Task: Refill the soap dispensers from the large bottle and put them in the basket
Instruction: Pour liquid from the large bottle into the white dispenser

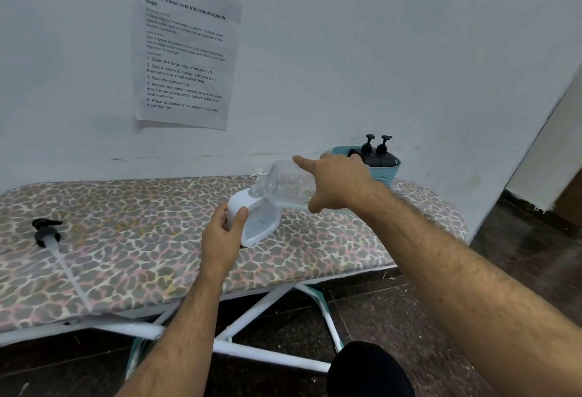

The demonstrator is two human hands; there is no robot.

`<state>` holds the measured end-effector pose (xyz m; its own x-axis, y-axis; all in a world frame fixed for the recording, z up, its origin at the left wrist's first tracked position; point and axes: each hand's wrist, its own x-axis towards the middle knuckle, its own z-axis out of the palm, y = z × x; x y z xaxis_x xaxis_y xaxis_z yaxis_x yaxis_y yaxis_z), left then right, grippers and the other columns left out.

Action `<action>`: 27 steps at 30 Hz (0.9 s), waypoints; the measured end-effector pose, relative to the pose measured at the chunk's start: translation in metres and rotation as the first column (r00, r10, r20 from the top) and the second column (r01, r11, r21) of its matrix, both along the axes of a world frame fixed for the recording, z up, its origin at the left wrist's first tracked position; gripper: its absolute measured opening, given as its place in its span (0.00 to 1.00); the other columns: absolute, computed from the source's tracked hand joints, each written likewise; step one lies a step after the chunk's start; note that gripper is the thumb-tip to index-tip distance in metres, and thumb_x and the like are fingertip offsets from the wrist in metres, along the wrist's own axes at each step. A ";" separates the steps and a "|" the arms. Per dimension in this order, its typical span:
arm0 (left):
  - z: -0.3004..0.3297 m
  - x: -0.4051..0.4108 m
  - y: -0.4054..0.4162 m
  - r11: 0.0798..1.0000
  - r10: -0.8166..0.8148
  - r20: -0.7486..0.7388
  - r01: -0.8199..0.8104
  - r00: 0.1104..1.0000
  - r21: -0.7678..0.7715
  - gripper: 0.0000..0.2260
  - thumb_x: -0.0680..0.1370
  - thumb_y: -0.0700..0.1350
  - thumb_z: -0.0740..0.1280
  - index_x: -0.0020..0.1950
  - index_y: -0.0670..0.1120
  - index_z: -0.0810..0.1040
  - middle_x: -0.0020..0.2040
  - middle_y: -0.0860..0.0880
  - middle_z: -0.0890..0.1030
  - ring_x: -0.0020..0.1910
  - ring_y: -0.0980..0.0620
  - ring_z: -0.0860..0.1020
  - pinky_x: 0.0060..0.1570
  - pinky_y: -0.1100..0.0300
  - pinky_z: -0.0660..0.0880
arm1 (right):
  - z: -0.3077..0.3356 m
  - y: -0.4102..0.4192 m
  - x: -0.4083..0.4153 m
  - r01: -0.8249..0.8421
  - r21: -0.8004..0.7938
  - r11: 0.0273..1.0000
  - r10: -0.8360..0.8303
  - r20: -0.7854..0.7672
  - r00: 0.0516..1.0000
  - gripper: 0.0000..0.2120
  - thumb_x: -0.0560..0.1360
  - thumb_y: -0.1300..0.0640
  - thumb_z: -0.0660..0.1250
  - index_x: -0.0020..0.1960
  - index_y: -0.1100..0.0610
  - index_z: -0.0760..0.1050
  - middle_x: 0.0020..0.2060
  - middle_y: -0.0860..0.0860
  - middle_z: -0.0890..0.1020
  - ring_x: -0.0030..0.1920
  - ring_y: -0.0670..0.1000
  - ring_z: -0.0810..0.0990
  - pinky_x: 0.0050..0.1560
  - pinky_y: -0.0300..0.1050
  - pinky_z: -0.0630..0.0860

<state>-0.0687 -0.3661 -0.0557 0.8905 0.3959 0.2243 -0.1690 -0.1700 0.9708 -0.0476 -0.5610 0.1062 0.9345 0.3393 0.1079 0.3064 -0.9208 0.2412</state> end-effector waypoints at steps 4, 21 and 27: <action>-0.001 0.001 0.001 1.000 -0.013 -0.007 0.013 1.000 -0.005 0.10 0.79 0.55 0.67 0.59 0.60 0.72 0.49 0.61 0.79 0.50 0.53 0.81 0.51 0.42 0.81 | 0.000 0.001 0.000 0.001 -0.007 1.000 -0.001 -0.003 1.000 0.47 0.69 0.43 0.74 0.79 0.40 0.50 0.61 0.53 0.76 0.59 0.56 0.77 0.63 0.59 0.69; 0.000 0.000 0.000 1.000 -0.010 -0.005 0.010 1.000 -0.007 0.12 0.80 0.54 0.66 0.62 0.58 0.72 0.48 0.62 0.78 0.48 0.56 0.80 0.51 0.41 0.81 | 0.002 0.001 -0.002 -0.002 -0.004 1.000 0.002 -0.005 1.000 0.47 0.69 0.43 0.74 0.79 0.40 0.50 0.61 0.53 0.76 0.59 0.56 0.77 0.64 0.60 0.69; -0.001 0.001 0.000 1.000 -0.013 -0.012 0.012 1.000 -0.009 0.11 0.79 0.56 0.66 0.61 0.60 0.72 0.49 0.61 0.79 0.50 0.54 0.81 0.51 0.41 0.81 | 0.003 0.002 -0.002 -0.002 -0.015 1.000 0.002 -0.003 1.000 0.47 0.69 0.43 0.74 0.79 0.41 0.50 0.61 0.53 0.76 0.59 0.56 0.77 0.64 0.60 0.69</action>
